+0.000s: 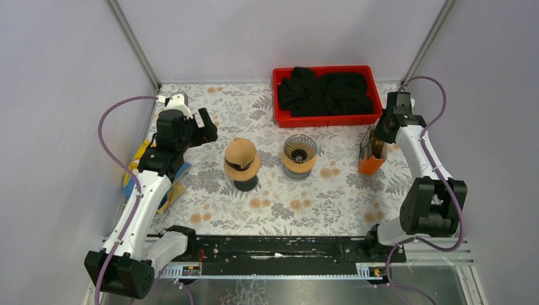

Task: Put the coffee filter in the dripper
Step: Pick up the coffee filter from the coffee filter holder.

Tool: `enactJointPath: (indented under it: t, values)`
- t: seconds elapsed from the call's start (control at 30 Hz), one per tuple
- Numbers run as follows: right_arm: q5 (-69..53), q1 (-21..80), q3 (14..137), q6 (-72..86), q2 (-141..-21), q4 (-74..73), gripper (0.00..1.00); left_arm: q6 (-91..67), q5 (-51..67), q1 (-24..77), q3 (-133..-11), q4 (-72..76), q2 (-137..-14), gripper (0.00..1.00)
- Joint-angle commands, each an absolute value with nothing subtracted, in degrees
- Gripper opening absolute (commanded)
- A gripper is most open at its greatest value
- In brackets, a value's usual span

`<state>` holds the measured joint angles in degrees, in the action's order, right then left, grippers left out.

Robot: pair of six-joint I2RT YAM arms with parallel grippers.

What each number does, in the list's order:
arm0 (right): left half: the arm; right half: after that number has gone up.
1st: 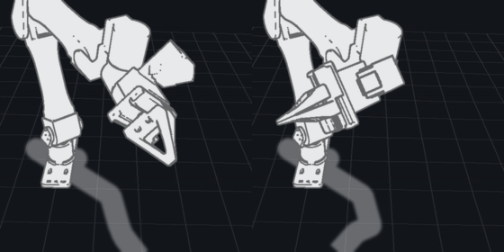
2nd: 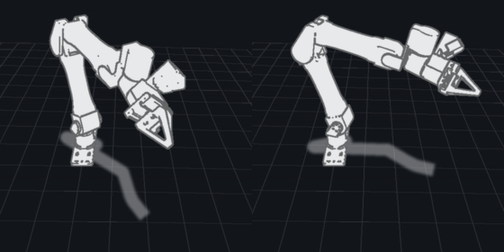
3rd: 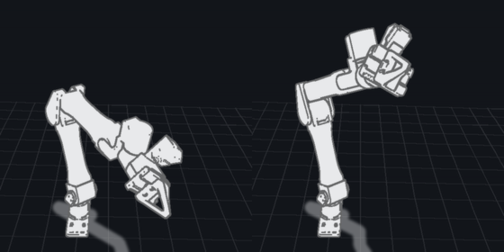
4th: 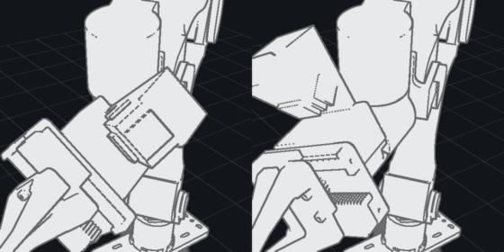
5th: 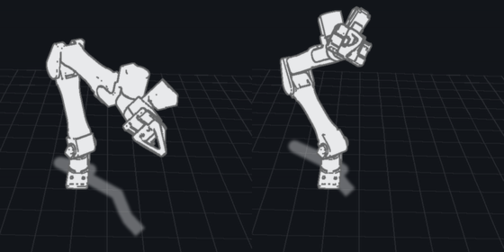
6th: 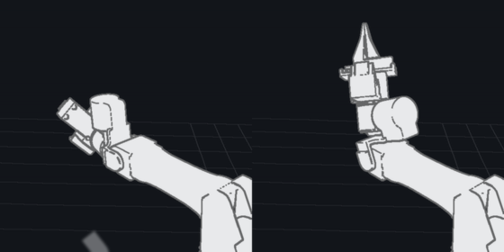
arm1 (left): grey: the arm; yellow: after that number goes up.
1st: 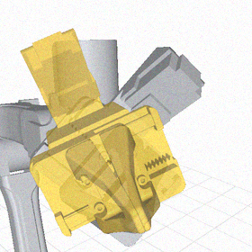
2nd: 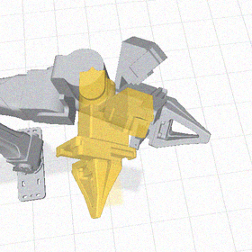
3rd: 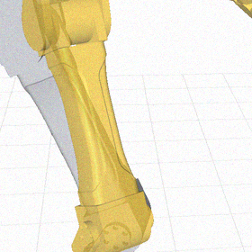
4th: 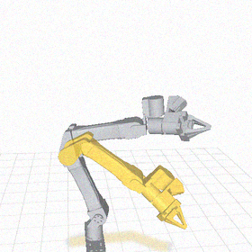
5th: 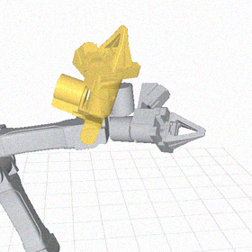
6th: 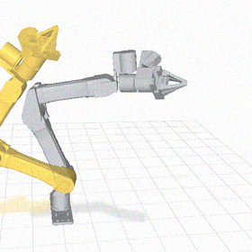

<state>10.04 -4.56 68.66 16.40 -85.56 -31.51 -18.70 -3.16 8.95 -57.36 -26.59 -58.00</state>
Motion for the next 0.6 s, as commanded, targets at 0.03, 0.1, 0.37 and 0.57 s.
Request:
enactJointPath:
  t: [0.03, 0.1, 0.37, 0.57]
  values:
    - [11.95, -4.72, 68.3, 17.56, -80.48, -31.65, 0.27, -18.01, -2.5, 9.21, -57.48, -23.91, -57.74, 1.0]
    - [12.27, -4.75, 67.8, 17.71, -80.36, -31.75, 0.27, -18.02, -2.49, 9.27, -57.48, -23.9, -57.62, 1.0]
    - [12.15, -4.7, 67.1, 17.71, -82.18, -31.72, 0.26, -17.93, -2.78, 9.58, -57.4, -23.86, -57.45, 1.0]
    - [7.89, -4.68, 65.88, 16.88, -78.96, -27.58, 0.27, -17.93, -2.73, 9.66, -57.48, -23.86, -57.55, 1.0]
